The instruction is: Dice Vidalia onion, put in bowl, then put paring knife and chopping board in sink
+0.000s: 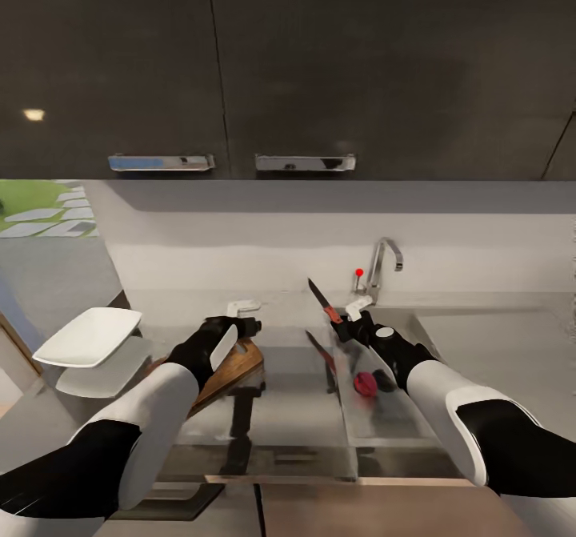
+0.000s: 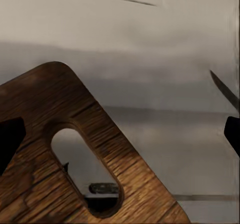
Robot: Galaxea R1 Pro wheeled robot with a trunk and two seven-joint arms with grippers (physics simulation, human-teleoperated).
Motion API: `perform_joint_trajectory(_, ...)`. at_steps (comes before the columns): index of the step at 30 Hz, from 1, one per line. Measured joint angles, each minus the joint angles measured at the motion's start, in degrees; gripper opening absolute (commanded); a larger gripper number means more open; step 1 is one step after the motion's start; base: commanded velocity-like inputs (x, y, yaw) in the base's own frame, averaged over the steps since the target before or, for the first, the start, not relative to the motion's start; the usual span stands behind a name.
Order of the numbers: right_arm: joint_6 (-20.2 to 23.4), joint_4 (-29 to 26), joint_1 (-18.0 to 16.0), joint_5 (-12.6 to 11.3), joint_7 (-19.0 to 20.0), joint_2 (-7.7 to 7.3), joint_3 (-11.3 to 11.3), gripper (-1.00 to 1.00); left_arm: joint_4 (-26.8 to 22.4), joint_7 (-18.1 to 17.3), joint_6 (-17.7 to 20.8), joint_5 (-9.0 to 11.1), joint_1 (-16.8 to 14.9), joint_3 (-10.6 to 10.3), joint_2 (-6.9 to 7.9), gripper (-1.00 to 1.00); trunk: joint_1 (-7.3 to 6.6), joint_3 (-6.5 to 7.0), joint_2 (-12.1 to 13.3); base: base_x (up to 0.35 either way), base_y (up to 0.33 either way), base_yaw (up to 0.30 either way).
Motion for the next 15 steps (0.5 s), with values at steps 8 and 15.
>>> perform_joint_trajectory(8, 0.00, 0.02, 0.01, -0.05, 0.01, 0.04, 0.12, -1.00, 0.10, 0.14, 0.00, -0.06, 0.00, 0.00, 0.08, 1.00, 0.00, 0.00, 0.00, 0.000, -0.037, 0.000)
perform_joint_trajectory(15, 0.02, 0.02, 0.01, -0.05, 0.01, 0.17, 0.12, -1.00, 1.06, 0.68, -0.12, -0.06, 0.03, 0.01, 0.18, 1.00, 0.00, 0.00, 0.00, 0.000, -0.001, 0.000)
